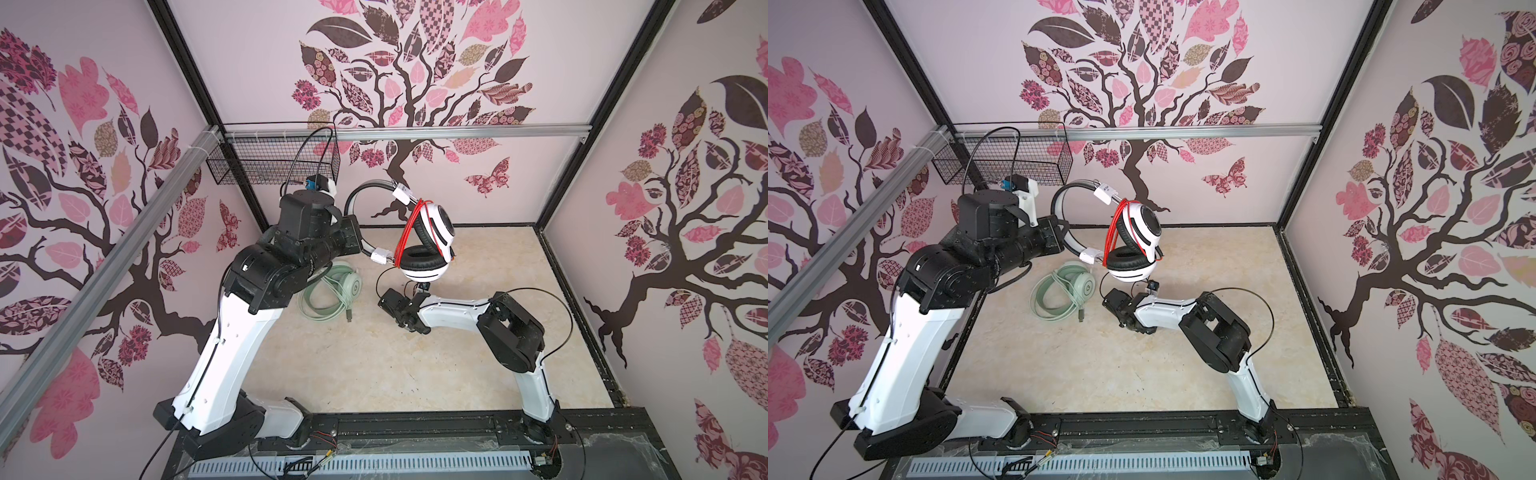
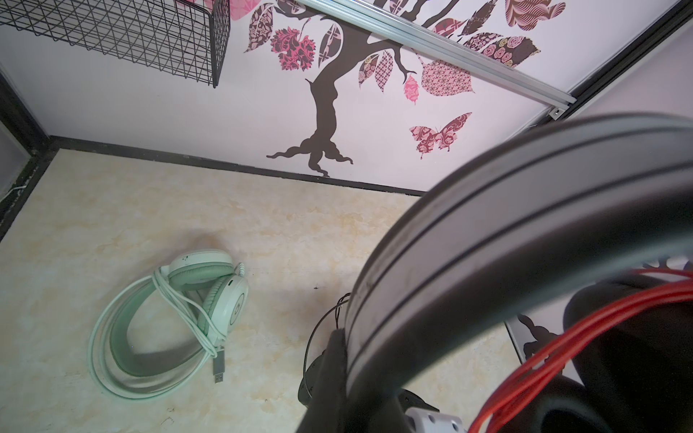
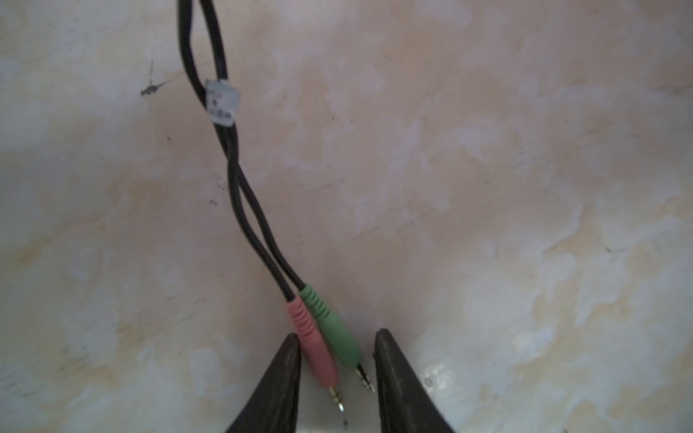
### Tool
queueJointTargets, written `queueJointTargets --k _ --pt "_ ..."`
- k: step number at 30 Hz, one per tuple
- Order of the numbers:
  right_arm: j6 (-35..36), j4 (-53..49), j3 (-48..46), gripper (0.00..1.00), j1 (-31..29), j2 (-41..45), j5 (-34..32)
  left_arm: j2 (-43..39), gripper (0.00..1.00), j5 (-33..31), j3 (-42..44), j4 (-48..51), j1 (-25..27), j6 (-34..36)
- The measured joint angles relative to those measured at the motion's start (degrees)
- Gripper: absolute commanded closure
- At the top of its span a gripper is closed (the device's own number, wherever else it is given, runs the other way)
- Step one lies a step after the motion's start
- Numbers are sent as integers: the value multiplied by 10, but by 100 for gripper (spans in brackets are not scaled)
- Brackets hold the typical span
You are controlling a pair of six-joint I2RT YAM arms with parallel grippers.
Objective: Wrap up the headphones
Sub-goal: 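Grasp the pink plug of the black splitter with the right gripper, then pull the pink plug toward the robot with the right gripper, straightening the cable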
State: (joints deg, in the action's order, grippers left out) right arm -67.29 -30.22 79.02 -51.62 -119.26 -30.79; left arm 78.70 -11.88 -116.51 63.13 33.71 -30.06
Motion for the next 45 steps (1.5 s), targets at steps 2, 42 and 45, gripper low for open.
queueJointTargets --k 2,42,45 --pt "8 10 -13 73 0 4 -11 0 100 0 0 0 0 0" --pt "324 294 -627 100 16 578 257 21 100 5 -4 14 -52 -21" --pt "332 282 -625 100 -16 595 266 23 100 3 -3 16 -56 -28"
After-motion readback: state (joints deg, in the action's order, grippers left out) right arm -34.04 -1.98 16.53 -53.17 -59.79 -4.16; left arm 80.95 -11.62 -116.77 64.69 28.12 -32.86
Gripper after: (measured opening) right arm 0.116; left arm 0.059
